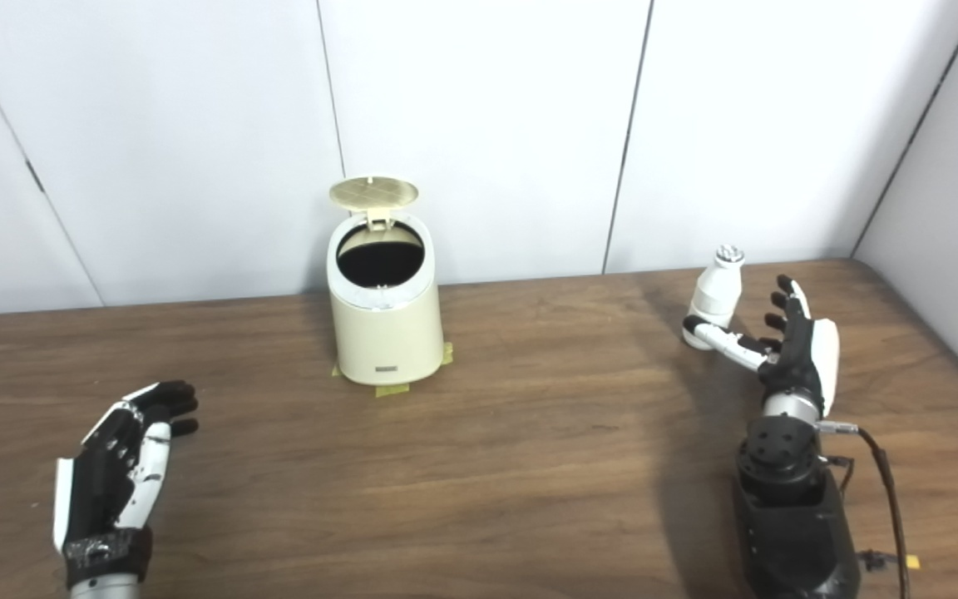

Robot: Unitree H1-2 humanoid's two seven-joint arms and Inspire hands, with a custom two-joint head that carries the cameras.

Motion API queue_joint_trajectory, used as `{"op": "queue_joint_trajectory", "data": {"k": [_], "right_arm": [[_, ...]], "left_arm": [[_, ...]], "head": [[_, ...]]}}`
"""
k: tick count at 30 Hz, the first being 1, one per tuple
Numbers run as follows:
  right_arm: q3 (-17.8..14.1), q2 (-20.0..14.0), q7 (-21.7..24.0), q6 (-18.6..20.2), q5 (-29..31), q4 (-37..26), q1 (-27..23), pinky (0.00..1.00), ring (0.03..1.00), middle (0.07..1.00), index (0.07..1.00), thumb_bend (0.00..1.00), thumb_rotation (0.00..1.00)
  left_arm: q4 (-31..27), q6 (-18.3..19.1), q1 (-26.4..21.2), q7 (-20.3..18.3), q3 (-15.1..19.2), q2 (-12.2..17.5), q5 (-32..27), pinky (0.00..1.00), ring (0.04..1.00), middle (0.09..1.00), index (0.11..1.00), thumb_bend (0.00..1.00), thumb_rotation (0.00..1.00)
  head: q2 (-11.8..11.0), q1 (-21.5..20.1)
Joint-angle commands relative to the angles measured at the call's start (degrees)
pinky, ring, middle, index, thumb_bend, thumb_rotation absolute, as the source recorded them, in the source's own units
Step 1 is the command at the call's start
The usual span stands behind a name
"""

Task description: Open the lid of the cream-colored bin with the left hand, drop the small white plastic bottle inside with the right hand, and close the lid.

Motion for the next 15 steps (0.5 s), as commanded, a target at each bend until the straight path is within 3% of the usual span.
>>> {"op": "queue_joint_trajectory", "data": {"k": [1, 12, 15], "right_arm": [[-0.49, -1.28, -1.33, -3.92, 0.47, -0.41, -2.48, 0.67, 0.805, 0.866, 0.902, 0.84, 0.23], [0.87, -1.10, -2.14, -3.94, -0.19, -0.57, -1.43, 0.63, 0.750, 0.812, 0.874, 0.86, 0.27], [0.68, -1.01, -1.76, -4.57, 1.05, 0.45, -1.63, 0.63, 0.750, 0.807, 0.882, 0.83, 0.24]], "left_arm": [[-0.48, -0.54, 0.24, -0.09, 0.27, 0.77, 0.42, 0.66, 0.708, 0.698, 0.666, 0.25, 0.46], [0.03, -1.24, 0.12, -0.26, 0.43, 0.97, -0.04, 0.66, 0.706, 0.696, 0.661, 0.24, 0.44], [-0.17, -1.05, 0.22, -0.25, 0.53, 0.90, -0.22, 0.65, 0.703, 0.693, 0.659, 0.24, 0.43]], "head": [[0.09, -0.04], [0.12, -0.11], [0.18, -0.06]]}}
